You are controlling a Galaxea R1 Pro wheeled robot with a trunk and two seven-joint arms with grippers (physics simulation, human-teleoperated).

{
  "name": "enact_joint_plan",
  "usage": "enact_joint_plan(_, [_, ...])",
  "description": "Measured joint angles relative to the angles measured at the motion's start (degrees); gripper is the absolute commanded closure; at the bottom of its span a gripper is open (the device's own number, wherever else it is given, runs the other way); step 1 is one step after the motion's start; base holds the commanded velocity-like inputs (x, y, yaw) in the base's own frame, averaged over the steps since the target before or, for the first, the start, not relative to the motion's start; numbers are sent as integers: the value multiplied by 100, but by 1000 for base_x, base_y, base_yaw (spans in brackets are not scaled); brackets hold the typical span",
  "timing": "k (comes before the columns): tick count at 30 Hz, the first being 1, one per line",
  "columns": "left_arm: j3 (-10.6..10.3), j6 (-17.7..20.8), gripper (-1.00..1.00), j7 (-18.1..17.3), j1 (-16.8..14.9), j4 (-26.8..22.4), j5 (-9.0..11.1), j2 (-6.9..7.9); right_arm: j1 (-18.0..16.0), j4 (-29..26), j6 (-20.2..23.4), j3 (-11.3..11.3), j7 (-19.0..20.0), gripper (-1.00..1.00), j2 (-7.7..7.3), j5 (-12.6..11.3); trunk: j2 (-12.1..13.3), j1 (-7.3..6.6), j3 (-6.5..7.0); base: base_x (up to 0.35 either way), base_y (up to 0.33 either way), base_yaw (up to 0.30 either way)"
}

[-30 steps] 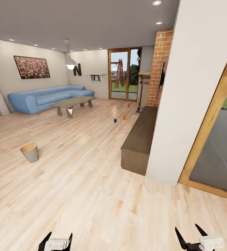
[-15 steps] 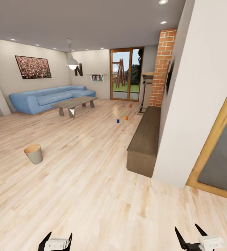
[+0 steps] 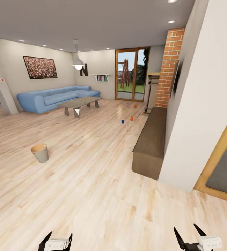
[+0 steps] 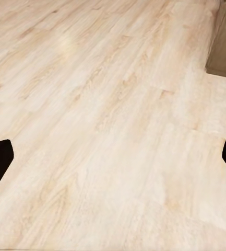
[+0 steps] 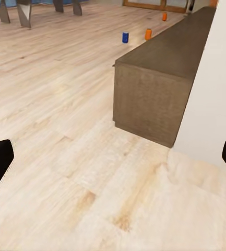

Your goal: Put the three can of soda from the living room inside the tash can in the kitchen.

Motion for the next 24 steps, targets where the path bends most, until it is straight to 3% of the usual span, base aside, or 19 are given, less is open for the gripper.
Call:
enact_joint_plan(7, [-1, 1, -100, 0, 0, -2, -2, 0, 0, 0, 0, 4, 0, -100, 8, 0, 0, 0, 2, 3, -25, 242])
enact_joint_plan(20, [-4, 0, -100, 0, 0, -4, 2, 0, 0, 74, -4, 16, 0, -100, 9, 12, 0, 0, 2, 119, -164, 254])
enact_joint_plan(24, [0, 4, -100, -2, 0, -8, 6, 0, 0, 91, -4, 11, -4, -100, 9, 222, 0, 0, 2, 269, -116, 118])
